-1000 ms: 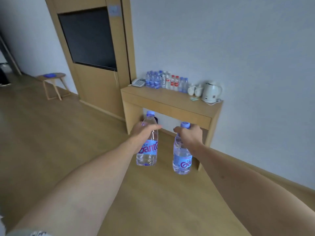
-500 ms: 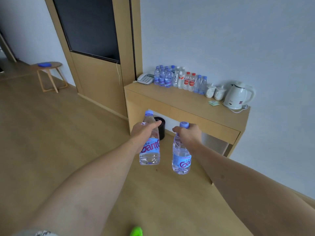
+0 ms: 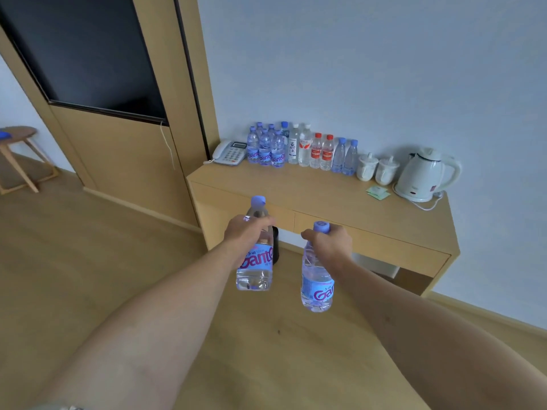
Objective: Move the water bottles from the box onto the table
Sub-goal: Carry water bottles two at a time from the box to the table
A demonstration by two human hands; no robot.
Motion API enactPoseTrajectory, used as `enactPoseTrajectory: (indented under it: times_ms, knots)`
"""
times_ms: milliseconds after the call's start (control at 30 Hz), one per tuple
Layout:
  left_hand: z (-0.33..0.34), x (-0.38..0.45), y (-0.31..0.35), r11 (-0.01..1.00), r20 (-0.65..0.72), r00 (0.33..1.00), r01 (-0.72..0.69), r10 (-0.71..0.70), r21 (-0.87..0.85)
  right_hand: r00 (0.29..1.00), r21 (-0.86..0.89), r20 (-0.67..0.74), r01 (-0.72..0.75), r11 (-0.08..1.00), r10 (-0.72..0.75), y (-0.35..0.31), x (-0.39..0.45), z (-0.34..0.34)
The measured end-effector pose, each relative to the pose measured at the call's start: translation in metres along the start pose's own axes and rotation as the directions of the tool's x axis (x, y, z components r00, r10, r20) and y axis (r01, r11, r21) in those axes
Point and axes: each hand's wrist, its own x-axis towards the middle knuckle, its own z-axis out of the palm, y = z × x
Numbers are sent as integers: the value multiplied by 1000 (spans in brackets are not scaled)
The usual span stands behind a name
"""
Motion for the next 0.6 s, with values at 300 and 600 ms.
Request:
enactPoseTrajectory:
  times_ms: [300,600]
  knots:
    - [15,174,33,1000,10,1000,-13,13,-21,1000,17,-12,-3,1000,4,-20,171,58]
    - [36,329,92,999,8,999,44,-44,8,999,3,28,-27,1000,27,-60,334,100]
